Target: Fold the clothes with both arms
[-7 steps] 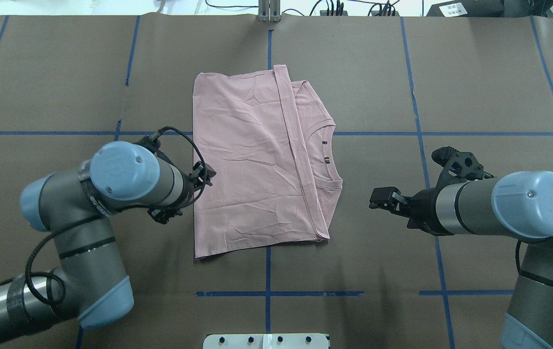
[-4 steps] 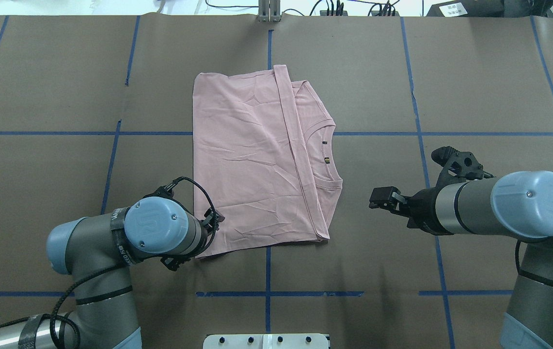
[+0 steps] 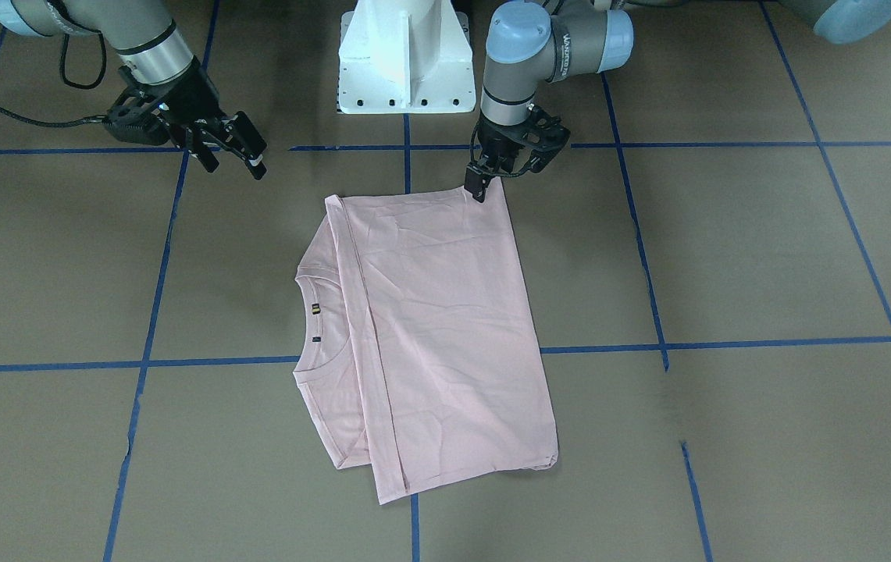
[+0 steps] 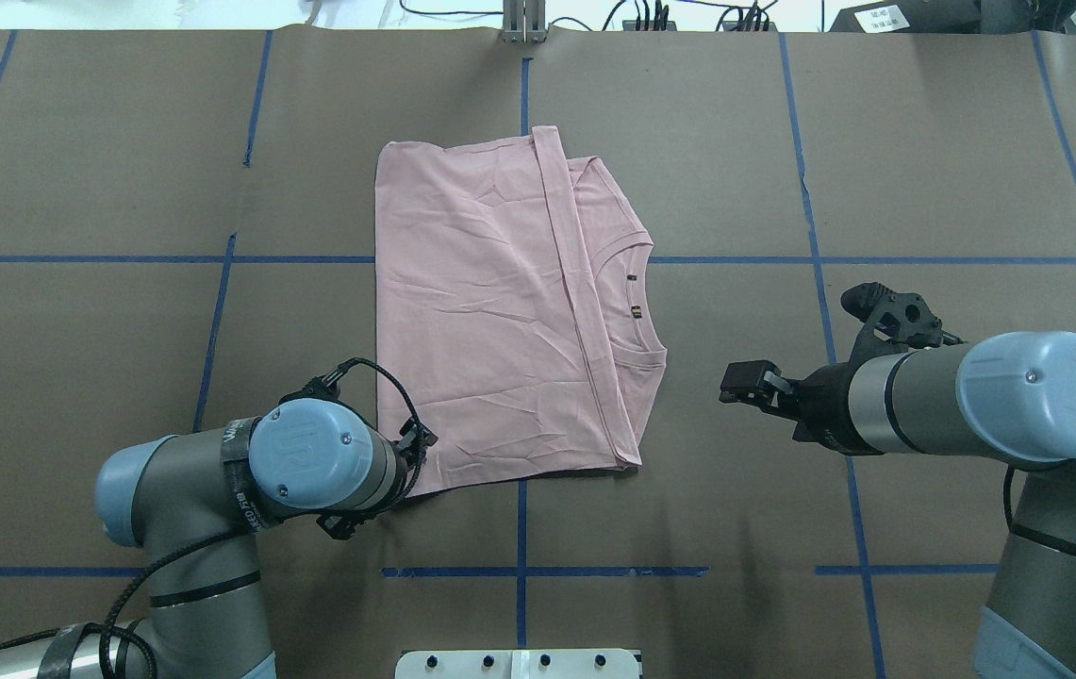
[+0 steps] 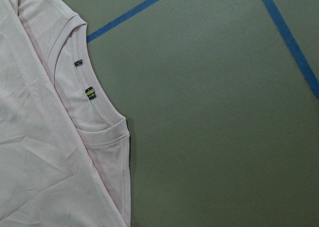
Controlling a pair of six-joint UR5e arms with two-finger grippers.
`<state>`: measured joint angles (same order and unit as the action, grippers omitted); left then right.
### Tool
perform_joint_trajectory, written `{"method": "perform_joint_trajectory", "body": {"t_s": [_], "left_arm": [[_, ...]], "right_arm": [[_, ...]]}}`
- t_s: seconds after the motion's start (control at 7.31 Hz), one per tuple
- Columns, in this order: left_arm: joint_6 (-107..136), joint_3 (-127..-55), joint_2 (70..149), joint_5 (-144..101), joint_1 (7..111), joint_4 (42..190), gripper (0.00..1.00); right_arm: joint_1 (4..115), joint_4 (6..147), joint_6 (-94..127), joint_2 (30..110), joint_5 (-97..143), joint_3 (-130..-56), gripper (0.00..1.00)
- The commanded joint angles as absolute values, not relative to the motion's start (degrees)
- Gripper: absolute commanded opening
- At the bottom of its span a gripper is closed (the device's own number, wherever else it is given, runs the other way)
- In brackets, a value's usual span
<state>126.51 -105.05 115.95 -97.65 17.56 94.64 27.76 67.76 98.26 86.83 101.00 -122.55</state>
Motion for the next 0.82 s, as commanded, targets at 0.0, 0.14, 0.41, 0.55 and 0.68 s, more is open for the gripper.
{"method": "perform_joint_trajectory", "body": {"t_s": [0.0, 0.14, 0.41, 0.55, 0.68], "left_arm": [[126.6, -105.0, 115.8, -97.6, 17.4, 94.6, 0.87], [126.8, -105.0, 115.8, -97.6, 17.2, 94.6, 0.86], [127.0, -104.9, 115.8, -97.6, 17.1, 94.6, 0.83], [127.1, -104.8, 115.8, -97.6, 17.0, 94.6, 0.76], [127.3, -104.9, 115.8, -97.4, 17.0, 94.6, 0.58]], "right_arm": [[27.8, 67.8, 98.3, 86.8, 101.0, -122.5, 1.0], [27.8, 67.8, 98.3, 86.8, 101.0, -122.5, 1.0], [27.9, 67.8, 98.3, 86.8, 101.0, -122.5, 1.0], [27.9, 67.8, 98.3, 86.8, 101.1, -122.5, 1.0], [27.9, 67.8, 98.3, 86.8, 101.1, -122.5, 1.0]]}}
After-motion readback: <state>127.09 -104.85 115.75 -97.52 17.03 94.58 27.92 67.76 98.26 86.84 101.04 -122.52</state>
